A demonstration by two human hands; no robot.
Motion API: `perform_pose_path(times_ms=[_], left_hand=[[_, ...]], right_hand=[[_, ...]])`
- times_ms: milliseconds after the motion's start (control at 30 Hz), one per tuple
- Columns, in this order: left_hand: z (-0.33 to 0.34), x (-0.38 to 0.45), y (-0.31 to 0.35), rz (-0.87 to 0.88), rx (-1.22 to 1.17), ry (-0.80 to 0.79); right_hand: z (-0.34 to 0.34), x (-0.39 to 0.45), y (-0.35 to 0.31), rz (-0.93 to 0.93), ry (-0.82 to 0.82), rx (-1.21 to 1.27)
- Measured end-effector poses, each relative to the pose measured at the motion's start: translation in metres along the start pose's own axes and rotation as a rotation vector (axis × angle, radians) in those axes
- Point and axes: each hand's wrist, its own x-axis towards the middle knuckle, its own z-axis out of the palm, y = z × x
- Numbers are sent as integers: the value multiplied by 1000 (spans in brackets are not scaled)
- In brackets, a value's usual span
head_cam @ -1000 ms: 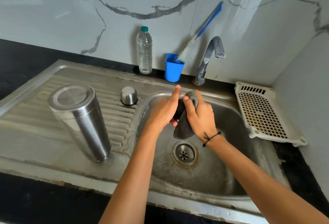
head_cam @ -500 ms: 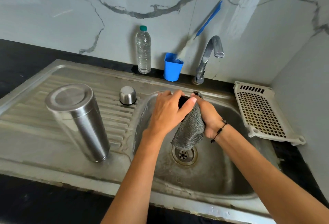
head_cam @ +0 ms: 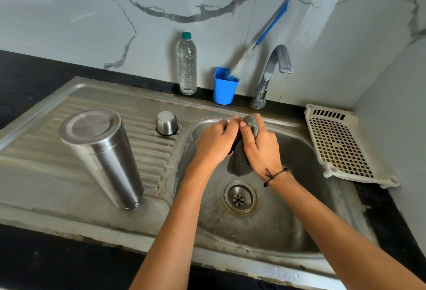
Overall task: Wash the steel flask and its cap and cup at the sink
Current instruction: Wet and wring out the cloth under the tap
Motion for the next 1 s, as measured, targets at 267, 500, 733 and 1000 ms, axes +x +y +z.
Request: perform_pose_path(times_ms=[267,500,733,1000], left_hand=[[7,-5,-4,336,112,173],[10,-6,-2,120,-327,174],[-15,1,-4,-184,-1116,33],[-15,0,4,-312,-1212,-108]], right_hand=[[-23,20,-8,817,-329,830],[-28,19,-7,822,-241,1026],[-39,24,3,709,-41,1118],[-45,9,-16,-3,2,479]])
